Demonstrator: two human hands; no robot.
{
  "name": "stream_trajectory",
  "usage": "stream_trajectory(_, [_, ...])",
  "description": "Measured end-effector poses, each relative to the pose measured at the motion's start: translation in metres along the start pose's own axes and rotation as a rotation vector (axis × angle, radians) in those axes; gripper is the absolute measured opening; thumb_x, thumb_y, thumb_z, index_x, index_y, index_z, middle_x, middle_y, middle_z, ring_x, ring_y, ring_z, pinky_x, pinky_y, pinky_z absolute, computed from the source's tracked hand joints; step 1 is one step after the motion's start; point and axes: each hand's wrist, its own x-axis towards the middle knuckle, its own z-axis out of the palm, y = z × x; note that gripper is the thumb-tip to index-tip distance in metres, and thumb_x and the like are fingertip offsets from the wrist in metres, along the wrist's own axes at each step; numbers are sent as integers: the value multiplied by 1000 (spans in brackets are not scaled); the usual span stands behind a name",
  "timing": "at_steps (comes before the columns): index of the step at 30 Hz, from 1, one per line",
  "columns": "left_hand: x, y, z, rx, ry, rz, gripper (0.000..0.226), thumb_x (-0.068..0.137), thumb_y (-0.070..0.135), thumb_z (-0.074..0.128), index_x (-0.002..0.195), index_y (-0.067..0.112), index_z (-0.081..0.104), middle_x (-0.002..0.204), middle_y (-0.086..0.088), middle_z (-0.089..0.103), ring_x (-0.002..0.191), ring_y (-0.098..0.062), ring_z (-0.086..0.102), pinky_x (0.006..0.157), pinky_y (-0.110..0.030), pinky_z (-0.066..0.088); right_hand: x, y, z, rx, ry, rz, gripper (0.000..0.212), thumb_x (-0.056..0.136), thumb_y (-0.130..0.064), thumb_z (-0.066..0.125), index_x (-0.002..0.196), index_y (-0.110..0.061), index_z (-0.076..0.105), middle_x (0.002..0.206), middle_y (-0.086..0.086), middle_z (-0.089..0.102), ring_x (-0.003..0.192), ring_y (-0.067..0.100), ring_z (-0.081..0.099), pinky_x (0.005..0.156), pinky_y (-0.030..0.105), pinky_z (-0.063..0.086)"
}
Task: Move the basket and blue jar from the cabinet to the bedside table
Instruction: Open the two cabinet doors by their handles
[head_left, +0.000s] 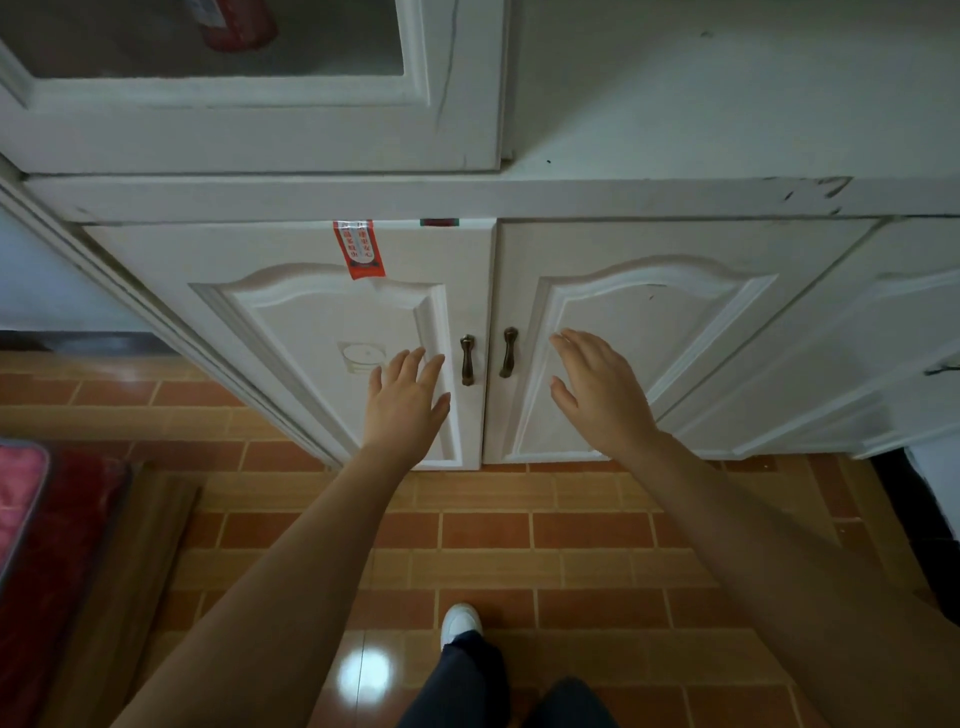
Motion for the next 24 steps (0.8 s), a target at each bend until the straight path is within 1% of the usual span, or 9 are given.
stream_trajectory(3, [1,0,12,12,49,13,52,96,38,37,143,20,24,151,-7,25,139,-24,15,113,-45,14,-1,-1,18,-6,29,-15,47,92,-19,49,135,-4,40,141,16,43,132,30,37,107,45,31])
stream_trajectory(6, [2,-3,31,24,138,54,52,95,38,39,142,19,26,150,-9,27,139,-25,17,113,-46,15,-7,6,41,12,87,6,46,93,-20,48,135,-3,39,141,16,43,132,30,37,107,45,30])
stream_trajectory(11, [1,-15,84,71,279,56,52,94,38,42,140,18,31,147,-12,33,137,-28,22,112,-47,18,-18,27,95,17,140,-49,46,95,-21,43,137,-4,36,144,15,38,135,29,31,110,42,24])
stream_trajectory(14, [4,-22,120,67,352,41,51,93,38,44,138,15,35,145,-13,36,136,-30,25,111,-49,20,-20,39,130,51,200,-67,45,95,-19,44,137,-4,36,144,16,39,135,30,32,110,43,25])
stream_trajectory(20, [20,-38,184,51,489,13,51,92,36,46,137,13,37,144,-14,36,135,-31,27,110,-49,19,-4,54,192,92,323,-102,46,94,-19,44,136,-2,37,142,17,41,133,31,34,109,44,27])
stream_trajectory(24, [30,-40,214,39,601,34,49,90,33,51,132,9,43,140,-18,41,131,-34,33,108,-51,24,8,62,219,129,399,-119,47,94,-19,44,136,-2,37,142,18,41,133,32,34,109,45,27])
